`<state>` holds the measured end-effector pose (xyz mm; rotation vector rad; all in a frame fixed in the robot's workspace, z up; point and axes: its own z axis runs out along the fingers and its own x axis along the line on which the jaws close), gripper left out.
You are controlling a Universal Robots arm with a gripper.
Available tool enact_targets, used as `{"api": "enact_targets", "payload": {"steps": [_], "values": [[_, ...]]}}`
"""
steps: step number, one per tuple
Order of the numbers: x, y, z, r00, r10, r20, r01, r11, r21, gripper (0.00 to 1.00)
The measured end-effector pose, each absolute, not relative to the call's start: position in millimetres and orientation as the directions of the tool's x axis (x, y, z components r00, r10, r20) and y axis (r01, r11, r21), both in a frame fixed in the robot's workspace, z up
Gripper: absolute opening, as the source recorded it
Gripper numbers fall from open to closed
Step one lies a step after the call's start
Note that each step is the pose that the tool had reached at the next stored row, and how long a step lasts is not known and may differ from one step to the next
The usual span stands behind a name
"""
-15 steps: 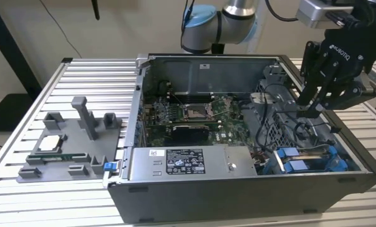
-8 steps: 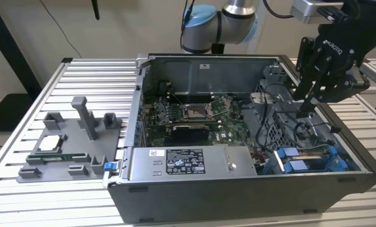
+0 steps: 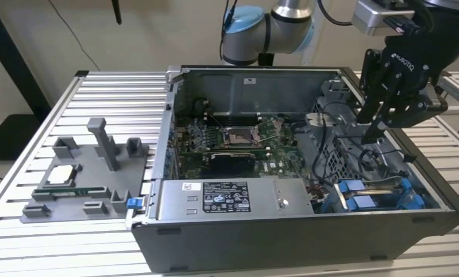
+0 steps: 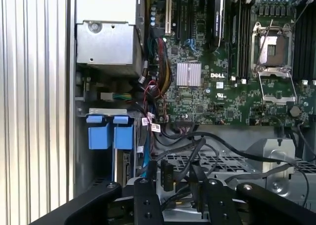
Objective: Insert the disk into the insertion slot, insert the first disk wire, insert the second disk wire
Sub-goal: 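Insert the first disk wire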
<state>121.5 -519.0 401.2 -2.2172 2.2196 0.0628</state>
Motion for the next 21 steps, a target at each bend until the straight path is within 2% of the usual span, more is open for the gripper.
{"api": "enact_targets", "payload": {"steps": [21], "values": [[124,-526,389,0.002,-0.999,-0.032,-1.0,-0.003,0.025,1.0]]}}
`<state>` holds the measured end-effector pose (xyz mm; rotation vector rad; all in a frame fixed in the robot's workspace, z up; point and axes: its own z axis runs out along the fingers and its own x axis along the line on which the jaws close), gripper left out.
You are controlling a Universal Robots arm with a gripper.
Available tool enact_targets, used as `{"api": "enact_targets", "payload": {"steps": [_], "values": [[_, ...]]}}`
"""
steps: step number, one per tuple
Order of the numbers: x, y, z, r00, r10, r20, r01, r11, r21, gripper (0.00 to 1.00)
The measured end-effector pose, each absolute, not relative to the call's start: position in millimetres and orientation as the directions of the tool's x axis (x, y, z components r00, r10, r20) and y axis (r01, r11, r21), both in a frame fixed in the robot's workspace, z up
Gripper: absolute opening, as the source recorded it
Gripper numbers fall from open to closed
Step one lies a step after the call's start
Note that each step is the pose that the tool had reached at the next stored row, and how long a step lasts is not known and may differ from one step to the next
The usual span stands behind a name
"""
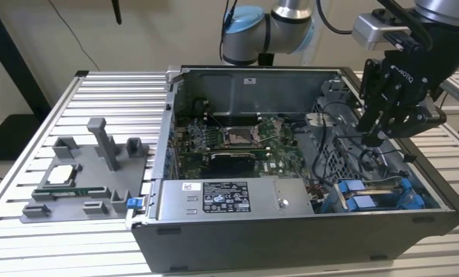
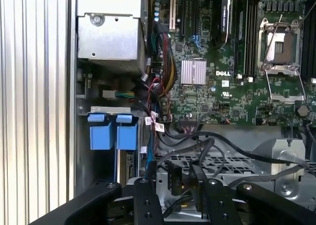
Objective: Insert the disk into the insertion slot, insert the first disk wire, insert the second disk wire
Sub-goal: 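Insert the first disk wire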
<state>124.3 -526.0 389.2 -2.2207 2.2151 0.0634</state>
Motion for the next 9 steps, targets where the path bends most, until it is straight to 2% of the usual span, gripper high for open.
{"api": "enact_targets", "payload": {"steps": [9], "values": [[124.5,-527.3,389.0,0.01,-0.999,-0.032,-1.0,-0.011,0.023,1.0]]}}
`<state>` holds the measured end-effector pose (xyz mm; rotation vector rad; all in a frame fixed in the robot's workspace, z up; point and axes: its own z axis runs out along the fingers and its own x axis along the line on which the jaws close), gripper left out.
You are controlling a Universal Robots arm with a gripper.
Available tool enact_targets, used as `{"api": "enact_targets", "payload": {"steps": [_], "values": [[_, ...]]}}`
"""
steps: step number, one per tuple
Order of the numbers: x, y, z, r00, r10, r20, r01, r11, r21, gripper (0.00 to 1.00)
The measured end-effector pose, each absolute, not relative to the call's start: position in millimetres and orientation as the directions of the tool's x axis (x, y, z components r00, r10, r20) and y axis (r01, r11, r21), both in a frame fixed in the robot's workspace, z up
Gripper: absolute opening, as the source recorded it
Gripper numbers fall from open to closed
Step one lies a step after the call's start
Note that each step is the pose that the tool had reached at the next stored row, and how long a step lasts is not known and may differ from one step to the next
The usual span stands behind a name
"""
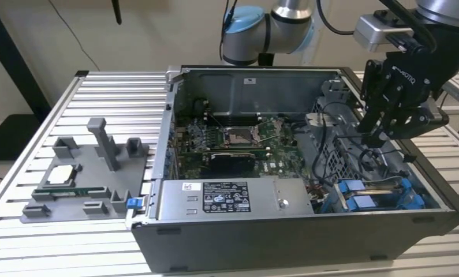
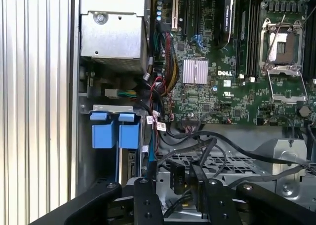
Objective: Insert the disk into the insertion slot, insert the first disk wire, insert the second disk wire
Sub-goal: 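Insert the first disk wire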
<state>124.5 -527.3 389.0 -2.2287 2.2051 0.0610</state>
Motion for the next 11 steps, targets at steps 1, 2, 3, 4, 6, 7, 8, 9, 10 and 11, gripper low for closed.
{"api": "enact_targets", "payload": {"steps": [1,2,3,4,6,7,8,9,10,11], "values": [[124.5,-527.3,389.0,0.01,-0.999,-0.032,-1.0,-0.011,0.023,1.0],[124.5,-527.3,389.0,0.01,-0.999,-0.032,-1.0,-0.011,0.023,0.0],[124.5,-527.4,389.0,0.01,-0.999,-0.032,-1.0,-0.011,0.023,0.0],[124.4,-527.4,388.8,0.01,-0.999,-0.032,-1.0,-0.011,0.021,0.0],[124.4,-527.4,388.4,0.011,-0.999,-0.032,-1.0,-0.011,0.016,0.0],[124.4,-527.4,388.1,0.011,-0.999,-0.032,-1.0,-0.011,0.013,0.0],[124.5,-527.4,388.0,0.011,-0.999,-0.032,-1.0,-0.012,0.01,0.0],[124.6,-527.4,388.0,0.012,-0.999,-0.032,-1.0,-0.012,0.008,0.0],[124.6,-527.4,388.0,0.012,-0.999,-0.031,-1.0,-0.012,0.007,0.0],[124.5,-527.3,388.0,0.012,-0.999,-0.031,-1.0,-0.012,0.006,0.0]]}}
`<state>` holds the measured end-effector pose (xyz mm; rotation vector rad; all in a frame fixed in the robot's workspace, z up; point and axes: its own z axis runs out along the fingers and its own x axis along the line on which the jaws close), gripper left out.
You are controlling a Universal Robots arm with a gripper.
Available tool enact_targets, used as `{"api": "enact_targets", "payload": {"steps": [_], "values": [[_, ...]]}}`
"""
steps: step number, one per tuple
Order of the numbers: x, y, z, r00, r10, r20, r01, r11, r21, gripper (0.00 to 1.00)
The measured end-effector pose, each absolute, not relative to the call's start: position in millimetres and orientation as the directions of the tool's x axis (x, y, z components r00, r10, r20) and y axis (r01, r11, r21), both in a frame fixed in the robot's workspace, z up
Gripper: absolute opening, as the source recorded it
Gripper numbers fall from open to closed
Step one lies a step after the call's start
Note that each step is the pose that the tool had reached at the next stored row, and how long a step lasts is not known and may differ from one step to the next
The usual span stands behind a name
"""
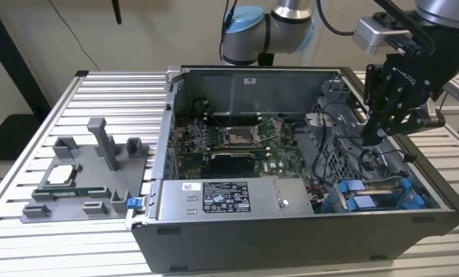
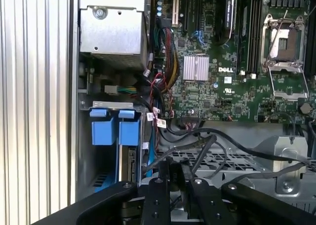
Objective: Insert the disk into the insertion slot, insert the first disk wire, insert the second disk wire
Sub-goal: 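Insert the first disk wire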
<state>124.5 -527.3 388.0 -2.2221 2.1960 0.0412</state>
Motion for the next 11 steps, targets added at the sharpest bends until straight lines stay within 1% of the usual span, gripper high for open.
{"api": "enact_targets", "payload": {"steps": [11], "values": [[124.5,-527.4,387.0,0.012,-1.0,-0.028,-1.0,-0.012,0.005,0.0]]}}
